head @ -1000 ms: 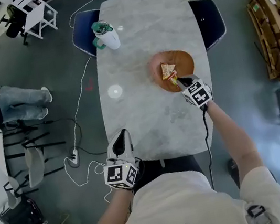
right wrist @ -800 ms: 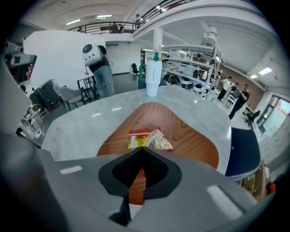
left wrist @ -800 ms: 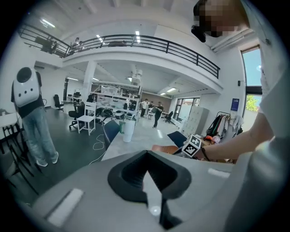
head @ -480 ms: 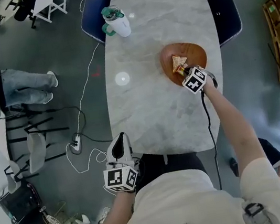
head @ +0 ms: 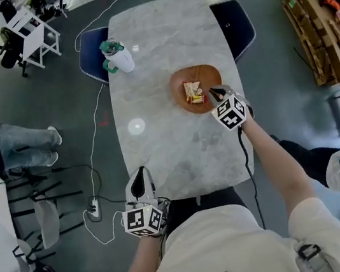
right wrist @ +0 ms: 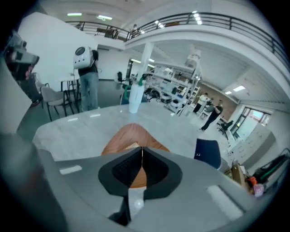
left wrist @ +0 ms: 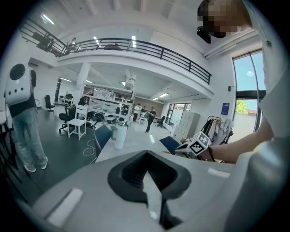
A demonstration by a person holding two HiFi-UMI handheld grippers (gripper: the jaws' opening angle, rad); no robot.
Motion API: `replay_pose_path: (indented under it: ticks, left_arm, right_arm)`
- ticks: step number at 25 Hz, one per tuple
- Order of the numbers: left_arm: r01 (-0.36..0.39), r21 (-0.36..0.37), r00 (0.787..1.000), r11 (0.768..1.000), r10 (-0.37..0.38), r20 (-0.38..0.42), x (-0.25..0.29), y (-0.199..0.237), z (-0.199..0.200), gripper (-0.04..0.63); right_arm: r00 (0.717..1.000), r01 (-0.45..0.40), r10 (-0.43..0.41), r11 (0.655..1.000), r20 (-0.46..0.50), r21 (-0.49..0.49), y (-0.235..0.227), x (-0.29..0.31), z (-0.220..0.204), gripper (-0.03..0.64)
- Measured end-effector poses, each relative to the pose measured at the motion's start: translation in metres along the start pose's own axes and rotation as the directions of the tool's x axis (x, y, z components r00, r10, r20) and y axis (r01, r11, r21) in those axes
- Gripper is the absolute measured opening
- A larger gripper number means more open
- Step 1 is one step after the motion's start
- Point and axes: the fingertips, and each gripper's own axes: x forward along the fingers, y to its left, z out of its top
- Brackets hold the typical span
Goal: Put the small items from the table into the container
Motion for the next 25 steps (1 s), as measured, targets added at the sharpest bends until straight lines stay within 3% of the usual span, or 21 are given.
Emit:
replay_pose_path:
  ticks: [2, 5, 9, 11, 13, 17, 25]
  left_arm:
    - [0.059, 0.018, 0.998, 0.998, -0.059, 0.025, 0.007, -0.011, 0.012, 0.003]
    - [0.159, 0.054, 0.984, 0.986, -0.163, 0.069, 0.014, -0.033, 0.034, 0.003]
    - [0.298, 0.092, 0.943, 0.950, -0.308, 0.126, 0.015, -0.060, 0.059, 0.003]
    - [0.362, 0.112, 0.915, 0.926, -0.375, 0.149, 0.010, -0.075, 0.068, 0.003]
    - [0.412, 0.138, 0.889, 0.901, -0.431, 0.157, 0.005, -0.089, 0.072, 0.003]
    - [0.463, 0.168, 0.862, 0.870, -0.487, 0.144, -0.005, -0.104, 0.070, 0.003]
    - [0.490, 0.202, 0.840, 0.848, -0.521, 0.151, -0.011, -0.111, 0.080, 0.003]
  right_arm:
    - [0.991, 0.031, -0.041, 0.996, 0.127, 0.081, 0.001, -0.055, 0.025, 0.029]
    - [0.942, -0.003, -0.080, 0.969, 0.326, 0.246, 0.016, -0.140, 0.054, 0.029]
    - [0.841, -0.142, -0.143, 0.872, 0.521, 0.469, 0.048, -0.228, 0.074, 0.029]
    - [0.790, -0.225, -0.169, 0.814, 0.589, 0.535, 0.066, -0.258, 0.079, 0.029]
    - [0.760, -0.259, -0.193, 0.785, 0.620, 0.562, 0.081, -0.278, 0.083, 0.029]
    - [0.759, -0.221, -0.214, 0.803, 0.614, 0.554, 0.104, -0.296, 0.091, 0.028]
    - [0.765, -0.198, -0.216, 0.817, 0.607, 0.541, 0.124, -0.308, 0.106, 0.026]
